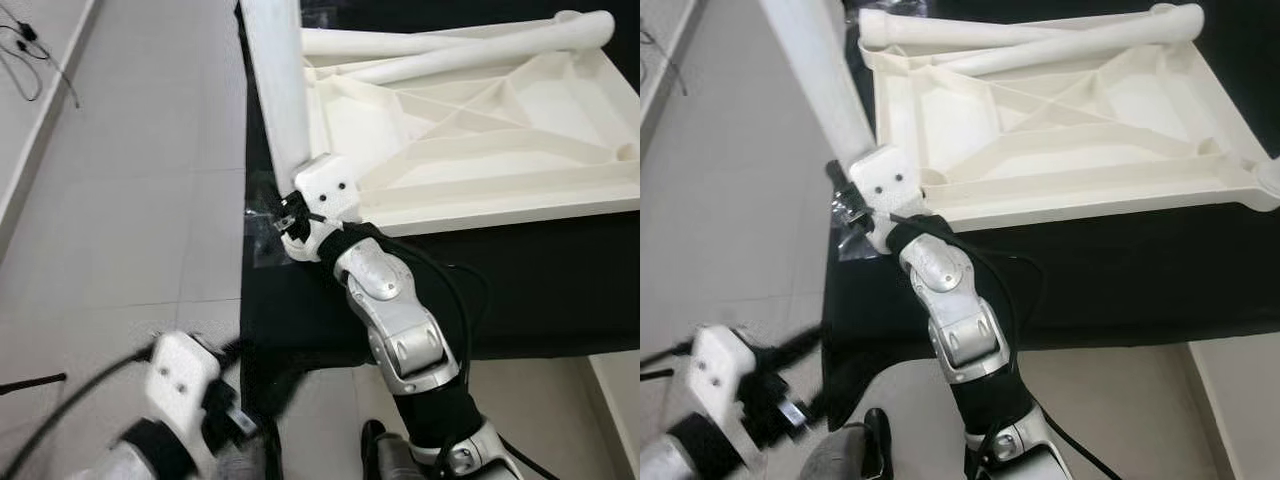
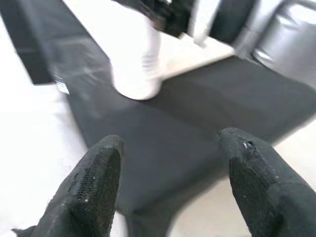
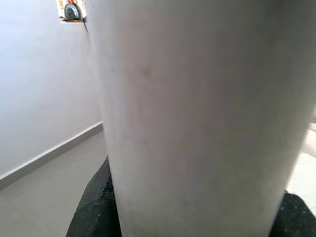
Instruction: Building children table
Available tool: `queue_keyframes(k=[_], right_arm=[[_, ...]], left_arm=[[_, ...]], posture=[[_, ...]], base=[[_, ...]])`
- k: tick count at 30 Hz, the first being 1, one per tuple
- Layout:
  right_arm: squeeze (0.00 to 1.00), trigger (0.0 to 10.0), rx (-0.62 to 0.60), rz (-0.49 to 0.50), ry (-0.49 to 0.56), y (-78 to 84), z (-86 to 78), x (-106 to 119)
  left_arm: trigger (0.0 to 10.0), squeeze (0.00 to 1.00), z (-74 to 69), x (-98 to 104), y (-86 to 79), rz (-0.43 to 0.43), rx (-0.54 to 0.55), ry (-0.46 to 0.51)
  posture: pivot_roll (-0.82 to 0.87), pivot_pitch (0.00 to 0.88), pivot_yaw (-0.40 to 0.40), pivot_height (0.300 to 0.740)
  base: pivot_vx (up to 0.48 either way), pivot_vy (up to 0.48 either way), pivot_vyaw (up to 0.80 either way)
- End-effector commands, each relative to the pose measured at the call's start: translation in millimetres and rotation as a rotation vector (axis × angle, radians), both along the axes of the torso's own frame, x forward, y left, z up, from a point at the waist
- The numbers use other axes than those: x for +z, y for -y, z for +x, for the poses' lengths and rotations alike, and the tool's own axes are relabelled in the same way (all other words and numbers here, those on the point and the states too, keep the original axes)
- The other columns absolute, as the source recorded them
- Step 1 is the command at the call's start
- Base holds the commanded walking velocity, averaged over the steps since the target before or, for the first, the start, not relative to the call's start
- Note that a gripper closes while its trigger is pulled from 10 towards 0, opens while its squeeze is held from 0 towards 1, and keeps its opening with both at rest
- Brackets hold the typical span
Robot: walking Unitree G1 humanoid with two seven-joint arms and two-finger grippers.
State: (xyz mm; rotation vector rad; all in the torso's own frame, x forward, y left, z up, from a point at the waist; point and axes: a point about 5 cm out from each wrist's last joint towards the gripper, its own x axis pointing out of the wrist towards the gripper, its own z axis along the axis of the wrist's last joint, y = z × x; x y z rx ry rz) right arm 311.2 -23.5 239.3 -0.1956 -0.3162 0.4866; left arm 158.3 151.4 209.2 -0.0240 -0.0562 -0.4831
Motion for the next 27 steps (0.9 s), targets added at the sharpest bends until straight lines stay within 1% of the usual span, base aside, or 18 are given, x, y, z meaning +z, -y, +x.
queue_keyframes(k=[1,3,5,8,9,10,11,12,13,14,15,16,17,18,19,23,24,27], right_arm=[[0.00,10.0,-0.147,-0.069,-0.440,8.9,-2.4,-92],[0.00,10.0,-0.151,-0.074,-0.443,7.9,-3.4,-93],[0.00,10.0,-0.155,-0.071,-0.447,5.8,-1.2,-94],[0.00,10.0,-0.156,-0.069,-0.445,5.1,-0.1,-94],[0.00,10.0,-0.158,-0.065,-0.444,4.2,1.7,-93],[0.00,10.0,-0.159,-0.062,-0.442,2.9,3.0,-93],[0.00,10.0,-0.157,-0.058,-0.442,1.5,4.1,-92],[0.00,10.0,-0.157,-0.058,-0.442,1.5,4.1,-92],[0.00,10.0,-0.155,-0.053,-0.440,-0.4,4.8,-91],[0.00,10.0,-0.151,-0.048,-0.439,-2.5,5.3,-90],[0.00,10.0,-0.151,-0.048,-0.439,-2.5,5.3,-90],[0.00,10.0,-0.149,-0.042,-0.436,-4.6,5.8,-89],[0.00,10.0,-0.149,-0.042,-0.436,-4.6,5.8,-89],[0.00,10.0,-0.147,-0.037,-0.433,-6.2,6.2,-88],[0.00,10.0,-0.147,-0.037,-0.433,-6.2,6.2,-88],[0.00,10.0,-0.145,-0.028,-0.424,-9.0,7.7,-85],[0.00,10.0,-0.144,-0.025,-0.421,-9.4,7.9,-84],[0.00,10.0,-0.143,-0.023,-0.419,-10.0,7.8,-84]], left_arm=[[10.0,0.00,6.9,14,-17.3,-0.003,0.050,0.054],[10.0,0.00,9.2,21,-21.6,-0.005,0.061,0.084],[10.0,0.00,20.6,43,-32.6,0.011,0.060,0.173],[10.0,0.00,25.0,53,-36.5,0.015,0.057,0.210],[10.0,0.00,35.4,73,-39.8,0.021,0.021,0.275],[10.0,0.14,44.3,91,-40.5,0.023,-0.026,0.328],[10.0,0.14,50.4,105,-40.1,0.024,-0.067,0.363],[10.0,0.14,50.4,105,-40.1,0.024,-0.067,0.363],[10.0,0.79,57.9,121,-37.3,0.005,-0.135,0.394],[10.0,1.00,65.7,137,-30.5,-0.005,-0.232,0.418],[10.0,1.00,65.7,137,-30.5,-0.005,-0.232,0.418],[10.0,1.00,71.8,150,-23.9,-0.014,-0.319,0.431],[10.0,1.00,71.8,150,-23.9,-0.014,-0.319,0.431],[10.0,1.00,77.6,164,-17.3,-0.027,-0.389,0.447],[10.0,1.00,77.6,164,-17.3,-0.027,-0.389,0.447],[10.0,1.00,91.8,182,-4.3,-0.046,-0.506,0.441],[10.0,0.00,95.5,184,-1.1,-0.050,-0.543,0.422],[10.0,0.00,101.6,184,2.6,-0.049,-0.578,0.386]], posture=[[0.10,0.335,0.011,0.740],[0.10,0.335,0.011,0.740],[0.10,0.312,0.019,0.740],[0.10,0.312,0.019,0.740],[0.10,0.299,0.022,0.740],[0.10,0.294,0.025,0.740],[0.10,0.289,0.028,0.740],[0.10,0.289,0.028,0.740],[0.10,0.279,0.033,0.740],[0.10,0.273,0.039,0.740],[0.10,0.273,0.039,0.740],[0.10,0.265,0.046,0.740],[0.10,0.265,0.046,0.740],[0.10,0.264,0.048,0.740],[0.10,0.264,0.048,0.740],[0.08,0.255,0.059,0.740],[0.08,0.254,0.061,0.740],[0.08,0.252,0.063,0.740]], base=[[0.000,0.000,0.00],[0.000,0.000,0.00],[0.000,0.000,0.00],[0.000,0.000,0.00],[0.000,0.000,0.00],[0.000,0.000,0.00],[0.000,0.000,0.00],[0.000,0.000,0.00],[0.000,0.000,0.00],[0.000,0.000,0.00],[0.000,0.000,0.00],[0.000,0.000,0.00],[0.000,0.000,0.00],[0.000,0.000,0.00],[0.000,0.000,0.00],[0.000,0.000,0.00],[0.000,0.000,0.00],[0.000,0.000,0.00]])
